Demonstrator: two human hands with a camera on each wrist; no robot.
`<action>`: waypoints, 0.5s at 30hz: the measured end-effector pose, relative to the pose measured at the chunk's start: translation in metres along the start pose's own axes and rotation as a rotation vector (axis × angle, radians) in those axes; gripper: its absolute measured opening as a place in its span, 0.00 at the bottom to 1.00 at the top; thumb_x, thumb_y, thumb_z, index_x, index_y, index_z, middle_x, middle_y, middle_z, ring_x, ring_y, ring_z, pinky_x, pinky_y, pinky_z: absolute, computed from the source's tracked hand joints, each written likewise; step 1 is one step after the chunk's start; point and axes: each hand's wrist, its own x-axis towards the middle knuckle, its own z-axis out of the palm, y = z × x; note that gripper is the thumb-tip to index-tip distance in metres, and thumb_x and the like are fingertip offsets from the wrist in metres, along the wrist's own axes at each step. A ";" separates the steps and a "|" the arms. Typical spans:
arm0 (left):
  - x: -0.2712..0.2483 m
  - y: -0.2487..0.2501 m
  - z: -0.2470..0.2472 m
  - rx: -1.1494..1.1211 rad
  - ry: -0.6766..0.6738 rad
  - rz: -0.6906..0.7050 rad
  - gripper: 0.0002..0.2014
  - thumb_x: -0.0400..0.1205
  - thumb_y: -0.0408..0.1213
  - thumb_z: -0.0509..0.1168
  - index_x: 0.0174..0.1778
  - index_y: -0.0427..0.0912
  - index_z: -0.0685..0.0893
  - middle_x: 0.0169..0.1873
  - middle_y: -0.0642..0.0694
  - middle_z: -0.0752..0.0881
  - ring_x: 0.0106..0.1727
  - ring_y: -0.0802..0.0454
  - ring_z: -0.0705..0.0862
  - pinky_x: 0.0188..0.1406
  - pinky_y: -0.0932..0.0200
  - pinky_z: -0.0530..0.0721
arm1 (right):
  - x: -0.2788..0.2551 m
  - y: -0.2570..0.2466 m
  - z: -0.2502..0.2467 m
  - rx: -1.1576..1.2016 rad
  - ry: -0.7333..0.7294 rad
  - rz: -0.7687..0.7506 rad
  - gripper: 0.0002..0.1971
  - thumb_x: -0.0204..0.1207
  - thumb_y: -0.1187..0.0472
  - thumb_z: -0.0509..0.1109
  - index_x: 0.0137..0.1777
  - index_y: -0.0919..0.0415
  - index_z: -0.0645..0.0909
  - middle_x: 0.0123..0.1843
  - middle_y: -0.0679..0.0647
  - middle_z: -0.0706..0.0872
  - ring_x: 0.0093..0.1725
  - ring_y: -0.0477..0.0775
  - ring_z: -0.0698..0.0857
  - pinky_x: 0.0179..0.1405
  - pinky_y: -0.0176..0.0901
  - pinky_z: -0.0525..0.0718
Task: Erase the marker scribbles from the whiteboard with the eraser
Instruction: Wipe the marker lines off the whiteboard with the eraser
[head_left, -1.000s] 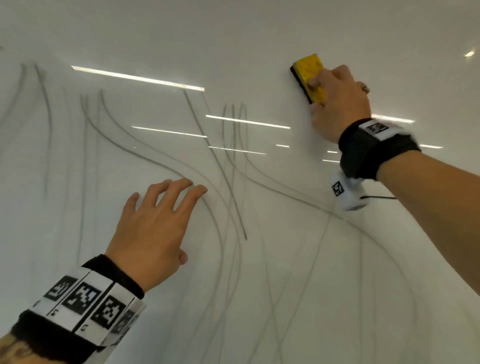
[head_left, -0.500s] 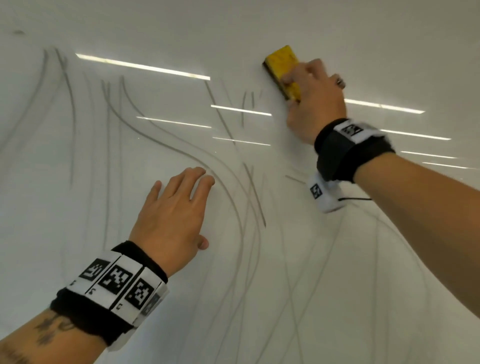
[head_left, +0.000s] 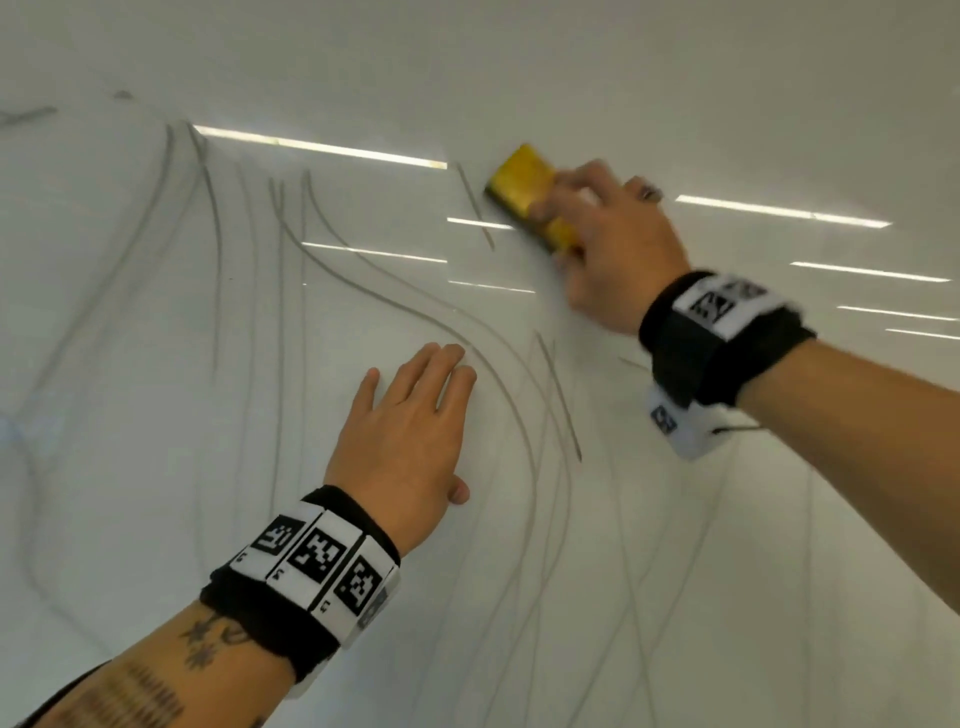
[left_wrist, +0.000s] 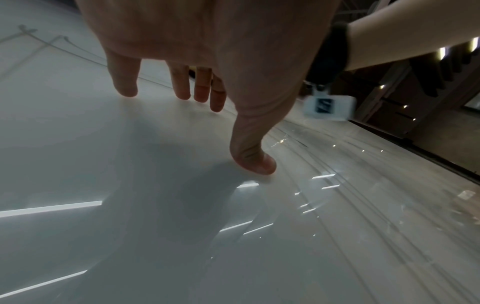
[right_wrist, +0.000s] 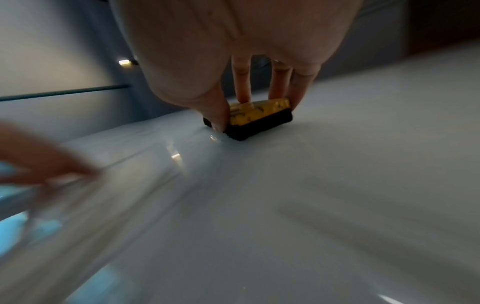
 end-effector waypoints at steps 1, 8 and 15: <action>0.000 -0.001 0.002 -0.005 0.010 0.004 0.49 0.73 0.56 0.75 0.83 0.48 0.53 0.87 0.50 0.45 0.87 0.50 0.43 0.85 0.39 0.54 | -0.017 -0.016 0.010 0.027 -0.029 -0.142 0.24 0.72 0.65 0.70 0.68 0.49 0.80 0.75 0.57 0.76 0.52 0.72 0.79 0.57 0.56 0.77; -0.004 -0.013 0.014 -0.013 0.046 0.052 0.45 0.73 0.60 0.73 0.82 0.49 0.60 0.88 0.50 0.44 0.88 0.51 0.42 0.85 0.39 0.53 | 0.041 0.025 -0.013 -0.055 0.005 -0.048 0.22 0.76 0.63 0.71 0.69 0.47 0.77 0.76 0.51 0.74 0.59 0.72 0.77 0.57 0.54 0.78; -0.006 -0.020 0.016 0.045 0.062 0.095 0.46 0.72 0.66 0.71 0.82 0.50 0.62 0.88 0.49 0.47 0.88 0.50 0.45 0.83 0.38 0.60 | 0.008 -0.037 0.021 0.036 -0.070 -0.270 0.23 0.74 0.63 0.71 0.68 0.46 0.76 0.77 0.53 0.73 0.51 0.70 0.76 0.53 0.58 0.79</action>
